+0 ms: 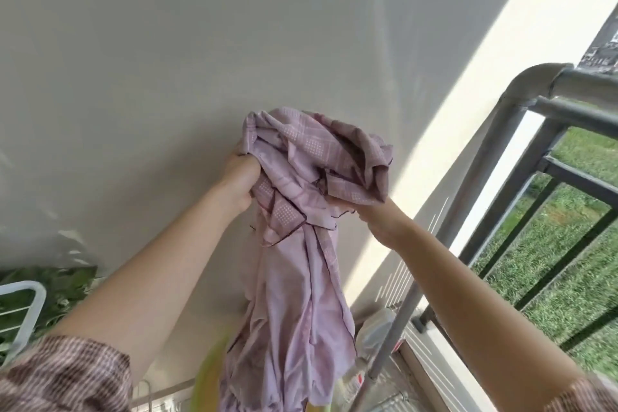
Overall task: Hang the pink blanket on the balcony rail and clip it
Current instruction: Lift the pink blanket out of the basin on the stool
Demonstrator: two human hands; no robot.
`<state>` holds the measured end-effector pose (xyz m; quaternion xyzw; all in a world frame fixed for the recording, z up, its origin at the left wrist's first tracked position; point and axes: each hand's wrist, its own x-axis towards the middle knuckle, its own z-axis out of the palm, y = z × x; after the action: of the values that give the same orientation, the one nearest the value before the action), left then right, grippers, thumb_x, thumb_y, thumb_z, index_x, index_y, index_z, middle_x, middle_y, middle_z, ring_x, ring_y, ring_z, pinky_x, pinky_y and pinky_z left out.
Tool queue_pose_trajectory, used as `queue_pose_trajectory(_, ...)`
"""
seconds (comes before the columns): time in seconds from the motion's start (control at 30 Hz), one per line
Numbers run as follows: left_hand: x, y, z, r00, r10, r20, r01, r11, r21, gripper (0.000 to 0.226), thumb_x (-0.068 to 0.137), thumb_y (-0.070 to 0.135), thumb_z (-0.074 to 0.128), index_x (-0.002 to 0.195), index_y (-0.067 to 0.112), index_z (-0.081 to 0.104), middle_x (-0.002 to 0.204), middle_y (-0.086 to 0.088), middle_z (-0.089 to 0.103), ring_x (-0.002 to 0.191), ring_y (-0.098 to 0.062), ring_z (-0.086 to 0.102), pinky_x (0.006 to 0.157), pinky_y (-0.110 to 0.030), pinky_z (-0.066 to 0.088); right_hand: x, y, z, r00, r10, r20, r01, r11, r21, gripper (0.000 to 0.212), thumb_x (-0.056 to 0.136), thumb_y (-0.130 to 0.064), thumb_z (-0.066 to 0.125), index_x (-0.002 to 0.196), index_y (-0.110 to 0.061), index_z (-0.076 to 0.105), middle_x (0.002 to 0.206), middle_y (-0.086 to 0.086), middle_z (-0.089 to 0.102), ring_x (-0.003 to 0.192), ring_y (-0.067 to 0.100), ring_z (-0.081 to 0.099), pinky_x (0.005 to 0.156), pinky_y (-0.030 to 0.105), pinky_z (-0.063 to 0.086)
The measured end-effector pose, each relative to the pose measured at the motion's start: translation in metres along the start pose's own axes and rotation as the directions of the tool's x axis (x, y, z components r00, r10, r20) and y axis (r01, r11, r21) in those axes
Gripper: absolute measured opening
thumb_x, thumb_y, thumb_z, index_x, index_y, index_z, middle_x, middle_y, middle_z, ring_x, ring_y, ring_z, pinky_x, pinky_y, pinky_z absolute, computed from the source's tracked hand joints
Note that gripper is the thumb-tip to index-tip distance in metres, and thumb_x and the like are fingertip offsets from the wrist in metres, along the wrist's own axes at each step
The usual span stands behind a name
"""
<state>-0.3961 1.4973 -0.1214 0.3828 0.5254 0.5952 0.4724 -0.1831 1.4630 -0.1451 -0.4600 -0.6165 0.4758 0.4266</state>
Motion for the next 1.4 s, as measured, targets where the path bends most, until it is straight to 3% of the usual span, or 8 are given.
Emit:
queue_pose_trajectory(0.13, -0.009, 0.05, 0.025, 0.996, -0.028, 0.082, 0.042, 0.983, -0.18, 0.027, 0.095, 0.007, 0.039, 0.083, 0.017, 0.061, 0.066, 0.001, 0.071, 0.057, -0.013, 0.067, 0.046, -0.02, 0.053, 0.004, 0.008, 0.022, 0.981, -0.065, 0.183, 0.018, 0.968, 0.251, 0.056, 0.075, -0.015, 0.079, 0.123, -0.029, 0.053, 0.119, -0.012, 0.067, 0.113, 0.005, 0.061, 0.083, 0.017, 0.052)
queue_pose_trajectory(0.3, -0.04, 0.077, 0.053, 0.882, 0.126, 0.453, -0.016, 0.971, -0.24, 0.043, 0.092, 0.0, 0.047, 0.135, 0.008, 0.045, 0.121, -0.014, 0.061, 0.104, -0.024, 0.062, 0.088, -0.038, 0.053, 0.017, -0.006, 0.047, 0.941, -0.128, -0.314, 0.198, 0.959, 0.203, 0.042, 0.071, -0.015, 0.076, 0.111, -0.012, 0.065, 0.103, 0.006, 0.072, 0.096, 0.018, 0.065, 0.089, 0.046, 0.055)
queue_pose_trajectory(0.47, -0.051, 0.01, -0.001, 0.82, 0.349, 0.454, -0.522, 0.781, 0.343, 0.123, 0.054, 0.057, 0.081, 0.14, 0.055, -0.007, 0.159, 0.006, -0.001, 0.146, -0.009, 0.001, 0.116, -0.038, 0.011, 0.03, -0.045, 0.029, 0.934, -0.061, -0.353, 0.193, 0.916, 0.353, 0.029, 0.078, -0.007, 0.067, 0.075, -0.036, 0.071, 0.072, -0.012, 0.072, 0.079, 0.009, 0.068, 0.075, 0.037, 0.06)
queue_pose_trajectory(0.8, -0.097, -0.201, -0.003, 0.914, -0.397, 0.085, 0.221, 0.663, 0.715, 0.175, 0.012, 0.076, 0.077, 0.143, 0.027, -0.029, 0.154, -0.004, -0.025, 0.143, -0.028, -0.021, 0.119, -0.048, 0.0, 0.037, -0.165, 0.019, 0.955, 0.137, -0.264, 0.012, 0.869, 0.494, 0.057, 0.075, -0.009, 0.072, 0.128, -0.006, 0.052, 0.119, 0.013, 0.065, 0.103, 0.026, 0.065, 0.091, 0.042, 0.054)
queue_pose_trajectory(0.93, -0.084, -0.179, 0.015, 0.917, -0.399, -0.027, 0.338, 0.737, 0.585, 0.095, 0.07, 0.051, 0.071, 0.143, 0.008, 0.029, 0.148, -0.015, 0.032, 0.137, -0.032, 0.029, 0.113, -0.039, 0.029, 0.007, -0.212, 0.017, 0.951, 0.045, -0.305, 0.11, 0.873, 0.474, 0.036, 0.08, -0.005, 0.066, 0.115, 0.0, 0.062, 0.112, 0.014, 0.069, 0.098, 0.028, 0.067, 0.088, 0.04, 0.055)
queue_pose_trajectory(1.03, -0.07, -0.133, 0.002, 0.96, -0.278, 0.024, 0.24, 0.868, 0.435, 0.019, 0.088, 0.016, 0.057, 0.103, 0.006, 0.063, 0.106, -0.012, 0.065, 0.084, -0.023, 0.064, 0.061, -0.015, 0.051, -0.02, -0.24, -0.01, 0.928, -0.069, -0.366, 0.24, 0.863, 0.444, 0.024, 0.082, -0.003, 0.061, 0.106, 0.0, 0.057, 0.1, 0.012, 0.061, 0.09, 0.026, 0.062, 0.081, 0.032, 0.054)
queue_pose_trajectory(1.2, -0.064, -0.018, -0.027, 0.982, -0.075, 0.176, 0.071, 0.997, 0.029, 0.018, 0.091, 0.027, 0.046, 0.094, 0.019, 0.062, 0.073, -0.009, 0.065, 0.06, -0.023, 0.062, 0.048, -0.026, 0.047, -0.074, -0.257, -0.056, 0.766, -0.087, -0.637, 0.09, 0.996, -0.027, 0.022, 0.081, -0.027, 0.069, 0.096, -0.015, 0.058, 0.103, 0.007, 0.067, 0.089, 0.025, 0.067, 0.079, 0.039, 0.058)
queue_pose_trajectory(1.4, -0.123, 0.154, -0.006, 0.941, 0.268, 0.206, -0.197, 0.93, -0.309, 0.029, 0.102, 0.032, 0.023, 0.086, 0.035, 0.047, 0.045, 0.033, 0.057, 0.052, 0.012, 0.06, 0.049, -0.011, 0.049, -0.153, -0.306, -0.1, 0.735, -0.135, -0.665, -0.325, 0.79, -0.52, 0.026, 0.09, -0.037, 0.057, 0.105, -0.016, 0.061, 0.083, 0.005, 0.059, 0.065, 0.02, 0.058, 0.05, 0.025, 0.051)
